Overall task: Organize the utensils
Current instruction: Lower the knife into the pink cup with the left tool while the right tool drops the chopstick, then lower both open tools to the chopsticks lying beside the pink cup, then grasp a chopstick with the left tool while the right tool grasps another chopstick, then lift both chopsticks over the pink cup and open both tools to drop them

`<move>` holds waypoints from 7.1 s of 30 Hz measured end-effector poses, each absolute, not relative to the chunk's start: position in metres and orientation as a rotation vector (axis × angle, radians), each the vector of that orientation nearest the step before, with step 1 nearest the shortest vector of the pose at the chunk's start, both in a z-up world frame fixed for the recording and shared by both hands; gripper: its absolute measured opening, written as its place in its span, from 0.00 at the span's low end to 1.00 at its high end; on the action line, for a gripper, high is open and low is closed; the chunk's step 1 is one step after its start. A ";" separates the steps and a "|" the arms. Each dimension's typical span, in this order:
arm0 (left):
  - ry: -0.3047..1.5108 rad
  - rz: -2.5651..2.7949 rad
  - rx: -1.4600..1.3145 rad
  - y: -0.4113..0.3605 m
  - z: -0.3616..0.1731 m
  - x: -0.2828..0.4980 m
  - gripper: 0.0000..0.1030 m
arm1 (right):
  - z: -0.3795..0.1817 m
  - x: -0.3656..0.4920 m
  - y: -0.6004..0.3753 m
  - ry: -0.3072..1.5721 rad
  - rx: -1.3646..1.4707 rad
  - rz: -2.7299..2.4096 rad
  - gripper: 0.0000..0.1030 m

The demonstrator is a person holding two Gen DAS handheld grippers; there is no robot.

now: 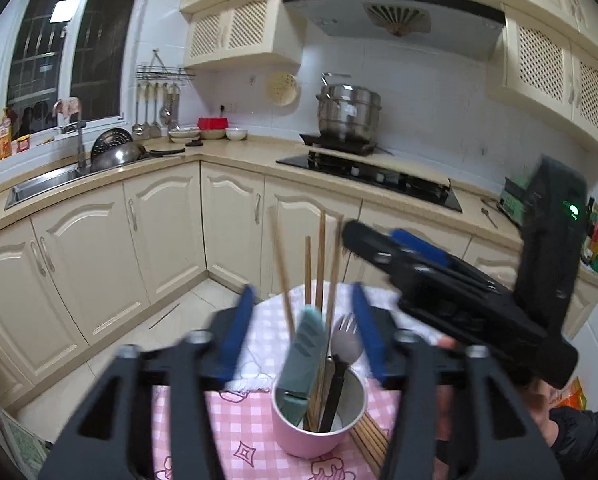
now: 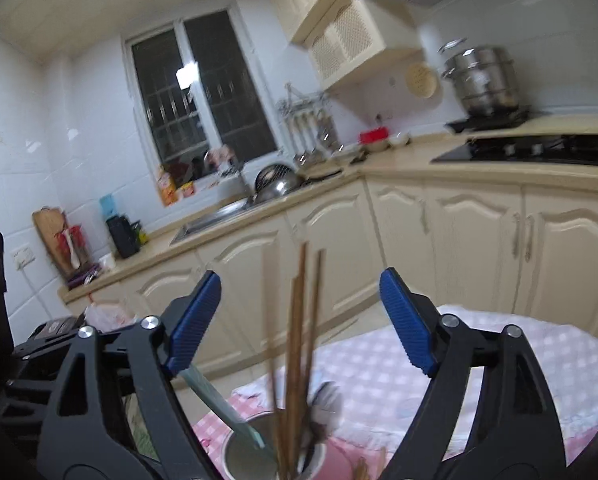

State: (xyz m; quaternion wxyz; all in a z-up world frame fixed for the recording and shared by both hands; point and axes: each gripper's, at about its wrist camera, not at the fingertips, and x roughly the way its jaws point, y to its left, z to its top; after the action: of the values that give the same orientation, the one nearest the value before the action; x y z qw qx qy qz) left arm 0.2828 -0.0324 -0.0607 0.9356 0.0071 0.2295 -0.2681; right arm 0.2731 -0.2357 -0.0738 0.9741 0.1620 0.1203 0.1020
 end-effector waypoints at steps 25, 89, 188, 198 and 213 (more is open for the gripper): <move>0.481 -0.433 -0.020 -0.029 -0.068 0.234 0.89 | -0.091 0.231 -0.313 0.553 0.363 0.099 0.93; 0.987 -0.405 0.208 -0.087 -0.250 0.223 0.89 | -0.219 0.207 -0.268 1.054 0.075 0.124 0.93; 0.141 -0.514 -0.247 -0.022 -0.043 0.277 0.05 | -0.023 0.250 -0.248 0.215 0.339 0.315 0.06; 0.171 -0.510 -0.247 -0.035 -0.072 0.303 0.05 | -0.045 0.272 -0.251 0.215 0.412 0.260 0.06; 0.223 -0.516 -0.200 -0.045 -0.115 0.317 0.06 | -0.074 0.284 -0.241 0.296 0.397 0.271 0.07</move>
State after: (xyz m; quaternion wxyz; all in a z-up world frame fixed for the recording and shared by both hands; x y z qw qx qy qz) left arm 0.3174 -0.0452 -0.1147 0.9559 -0.0984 0.1099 -0.2540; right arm 0.2844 -0.2407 -0.0743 0.9604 0.1958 0.1461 0.1338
